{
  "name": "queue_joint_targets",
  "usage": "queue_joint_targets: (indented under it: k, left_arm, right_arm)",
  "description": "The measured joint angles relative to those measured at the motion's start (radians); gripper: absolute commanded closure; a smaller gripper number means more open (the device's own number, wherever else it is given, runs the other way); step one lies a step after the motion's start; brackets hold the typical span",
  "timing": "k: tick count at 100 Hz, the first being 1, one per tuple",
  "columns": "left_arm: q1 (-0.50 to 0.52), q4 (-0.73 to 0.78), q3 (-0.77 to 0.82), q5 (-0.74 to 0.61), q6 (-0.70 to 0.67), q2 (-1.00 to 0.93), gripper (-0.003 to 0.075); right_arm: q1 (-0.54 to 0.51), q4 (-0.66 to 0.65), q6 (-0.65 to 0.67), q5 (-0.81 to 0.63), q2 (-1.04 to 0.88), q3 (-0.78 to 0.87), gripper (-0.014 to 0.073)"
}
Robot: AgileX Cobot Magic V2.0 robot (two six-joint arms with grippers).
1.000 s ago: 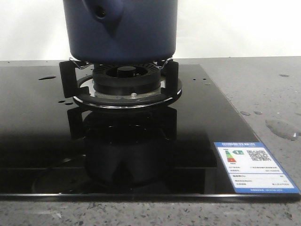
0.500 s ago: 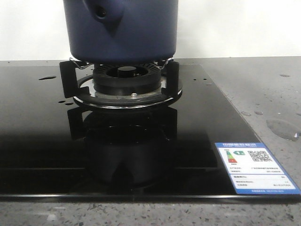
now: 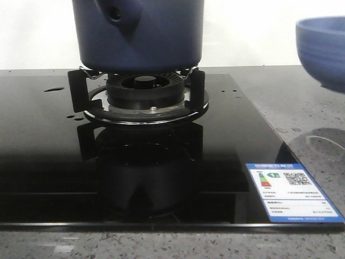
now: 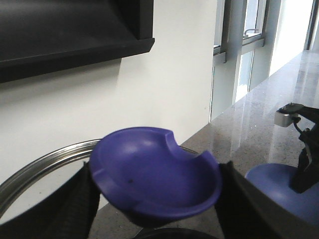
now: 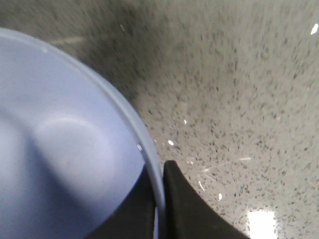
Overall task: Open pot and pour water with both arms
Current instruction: 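Carry the bowl back and lower it onto the counter with the right gripper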
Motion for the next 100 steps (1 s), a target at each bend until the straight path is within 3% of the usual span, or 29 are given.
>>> queue_joint_targets:
  k: [45,52,67,74,100]
  left_arm:
    - [0.0,0.011,0.0,-0.011,0.0,0.0,0.0362]
    - [0.0,0.013,0.0,-0.013,0.0,0.0,0.0362]
    - [0.0,0.013,0.0,-0.017,0.0,0.0,0.0362]
    - [0.0,0.013,0.0,-0.017,0.0,0.0,0.0362]
    - [0.0,0.026,0.009,0.026,0.0,0.002,0.0362]
  right_arm:
    - [-0.002,-0.013,0.002,-0.055,0.017,0.083,0.0627]
    - [-0.002,-0.014,0.002,-0.059,0.017,0.083,0.0562]
    - [-0.002,-0.014,0.002,-0.063,0.017,0.083,0.0291]
    - [-0.002,-0.014,0.002,-0.063,0.017,0.083,0.0207]
    - [-0.002,-0.008,0.002,-0.006,-0.033,-0.028,0.019]
